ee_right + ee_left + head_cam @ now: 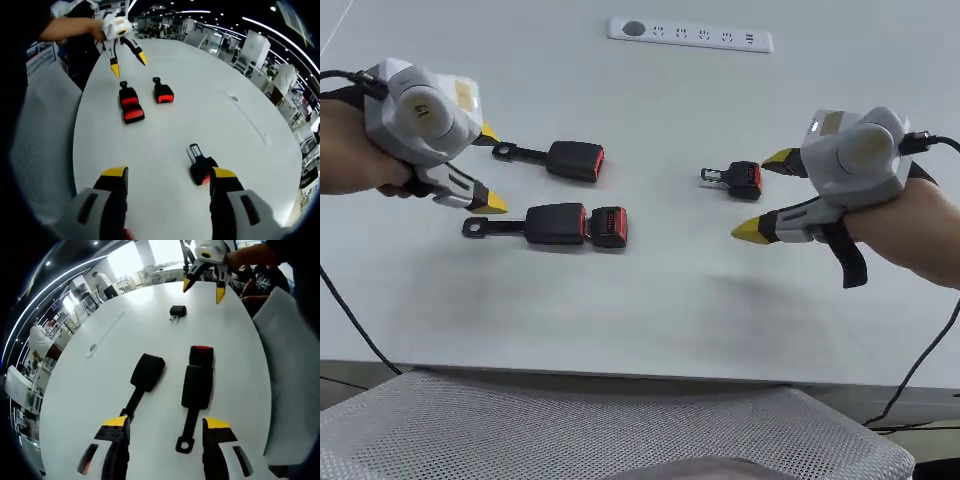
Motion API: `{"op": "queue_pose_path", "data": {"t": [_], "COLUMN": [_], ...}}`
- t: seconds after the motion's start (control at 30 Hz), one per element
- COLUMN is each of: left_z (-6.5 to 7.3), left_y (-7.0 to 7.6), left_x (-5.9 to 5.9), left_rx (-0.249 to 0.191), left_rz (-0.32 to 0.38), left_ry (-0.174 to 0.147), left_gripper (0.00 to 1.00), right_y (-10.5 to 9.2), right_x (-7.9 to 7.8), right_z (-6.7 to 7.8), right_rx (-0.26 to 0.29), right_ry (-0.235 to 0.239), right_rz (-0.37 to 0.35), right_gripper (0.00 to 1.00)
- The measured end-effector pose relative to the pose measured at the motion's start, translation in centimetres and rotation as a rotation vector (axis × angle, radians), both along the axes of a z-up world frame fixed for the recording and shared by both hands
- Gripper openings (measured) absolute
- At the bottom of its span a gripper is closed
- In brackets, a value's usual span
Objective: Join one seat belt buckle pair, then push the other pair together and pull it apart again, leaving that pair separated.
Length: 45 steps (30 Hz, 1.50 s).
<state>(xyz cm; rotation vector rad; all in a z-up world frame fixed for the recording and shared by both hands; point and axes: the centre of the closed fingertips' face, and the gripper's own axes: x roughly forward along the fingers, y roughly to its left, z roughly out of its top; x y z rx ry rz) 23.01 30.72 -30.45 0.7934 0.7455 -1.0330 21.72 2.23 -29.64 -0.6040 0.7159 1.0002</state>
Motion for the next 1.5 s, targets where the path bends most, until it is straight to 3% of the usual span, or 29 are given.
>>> {"op": "queue_pose_path", "data": {"t": [0.13, 0.23, 0.3, 0.33, 0.47, 0.5, 0.53, 0.57, 0.63, 0.7, 1.17, 1.5], "left_z": [0.8, 1.7, 1.8, 1.9, 2.5, 2.4, 2.4, 2.9, 3.4, 4.2, 4.7, 5.1], "left_y": [0.6, 1.3, 2.1, 2.6, 3.8, 4.0, 3.9, 4.2, 4.4, 4.7, 4.7, 4.2], "left_x": [-2.4, -3.5, -4.4, -4.7, -5.6, -6.0, -7.3, -7.2, -7.2, -6.9, -9.2, -10.6], "left_rx": [-0.037, -0.087, -0.12, -0.136, -0.173, -0.168, -0.175, -0.158, -0.158, -0.186, -0.189, -0.193], "left_rz": [0.053, 0.115, 0.206, 0.235, 0.293, 0.294, 0.29, 0.281, 0.287, 0.33, 0.352, 0.356], "left_ry": [0.002, -0.005, 0.025, 0.026, 0.021, 0.033, 0.087, 0.047, 0.026, 0.005, -0.018, -0.03], "left_gripper": [0.69, 0.75, 0.78, 0.8, 0.9, 0.96, 1.0, 1.0, 1.0, 1.0, 1.0, 1.0], "right_y": [-0.1, -0.6, -0.9, -1.1, -2.3, -2.5, -2.9, -3.1, -3.4, -3.3, -1.8, -1.4], "right_x": [-1.0, -1.5, -2.1, -2.4, -3.4, -3.4, -3.7, -3.8, -3.8, -4.1, -5.4, -6.3], "right_z": [0.7, 1.1, 1.2, 1.2, 1.1, 1.1, 1.2, 1.3, 1.7, 2.1, 4.6, 5.6], "right_rx": [0.011, 0.029, 0.049, 0.053, 0.05, 0.052, 0.051, 0.053, 0.066, 0.083, 0.147, 0.164], "right_ry": [-0.026, -0.042, -0.031, -0.031, -0.048, -0.05, -0.052, -0.057, -0.067, -0.068, -0.099, -0.12], "right_rz": [-0.023, -0.067, -0.094, -0.097, -0.139, -0.152, -0.152, -0.164, -0.183, -0.194, -0.214, -0.211], "right_gripper": [0.76, 0.81, 0.83, 0.85, 0.98, 1.0, 1.0, 1.0, 1.0, 1.0, 1.0, 1.0]}}
